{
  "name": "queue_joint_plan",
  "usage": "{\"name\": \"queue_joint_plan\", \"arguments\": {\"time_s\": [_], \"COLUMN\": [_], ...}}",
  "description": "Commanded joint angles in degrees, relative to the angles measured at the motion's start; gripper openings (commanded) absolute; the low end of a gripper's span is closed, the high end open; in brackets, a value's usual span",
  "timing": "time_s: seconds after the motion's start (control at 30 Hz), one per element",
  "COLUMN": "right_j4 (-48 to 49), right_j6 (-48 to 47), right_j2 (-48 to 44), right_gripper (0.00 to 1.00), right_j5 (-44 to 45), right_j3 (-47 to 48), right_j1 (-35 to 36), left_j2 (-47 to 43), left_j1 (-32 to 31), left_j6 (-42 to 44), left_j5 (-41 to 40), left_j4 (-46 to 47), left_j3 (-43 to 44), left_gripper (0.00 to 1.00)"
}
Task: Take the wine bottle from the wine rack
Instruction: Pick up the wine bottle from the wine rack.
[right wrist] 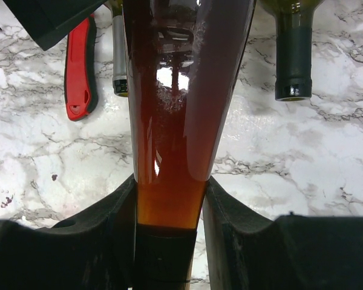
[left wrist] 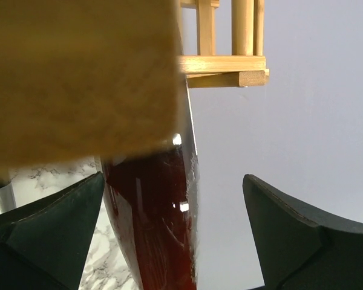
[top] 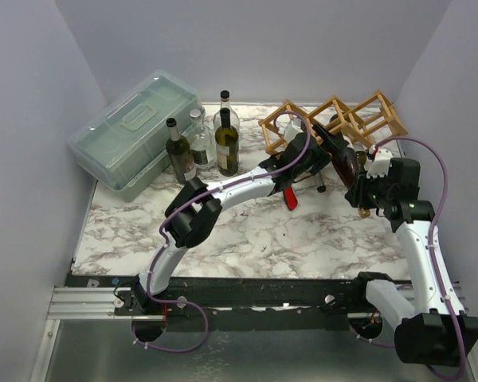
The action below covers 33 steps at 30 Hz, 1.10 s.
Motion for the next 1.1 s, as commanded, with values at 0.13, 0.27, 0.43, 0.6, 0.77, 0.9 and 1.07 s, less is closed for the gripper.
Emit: {"name": "queue_joint_plan", "arguments": {"time_s": [0.13,0.27,0.43,0.6,0.77,0.9,1.07], "right_j4": [6.7,6.7,6.7,6.8,6.3,6.4,6.6], "right_j6": [-2.8,-2.7,-2.8,-2.6,-2.6,-2.7,-2.7], "right_j2": [-1.9,-2.2,-2.2,-2.1,-2.1,-2.1,-1.8], "right_gripper": [0.00,0.00,0.00,0.00,0.00,0.00,0.00], "right_j5": [-9.6,-9.5,-9.8,-10.4,-10.8,-10.9,-11.1], "right_j3": [5.9,5.7,5.7,6.0,6.5,6.7,6.6], "right_j1": [0.8,0.8,0.8,0.8,0.8,0.8,0.8], "left_j2": [2.1,2.5,2.8,3.1,4.3,4.6,4.8], "left_j1": [-2.1,-2.9,-3.4,-4.0,-4.6,-5.1,-5.9], "left_j6": [-1.2,-0.1,0.5,-0.3,-1.2,-1.1,-0.4], "left_j5": [-3.0,-5.5,-6.9,-7.4,-7.2,-7.9,-9.9], "left_j4": [-5.7,-6.1,-6.7,-7.7,-8.5,-9.1,-10.4], "left_j3": [1.3,2.2,3.1,3.9,5.4,6.4,7.2], "left_gripper": [0.99,0.99,0.99,0.99,0.98,0.98,0.97]}}
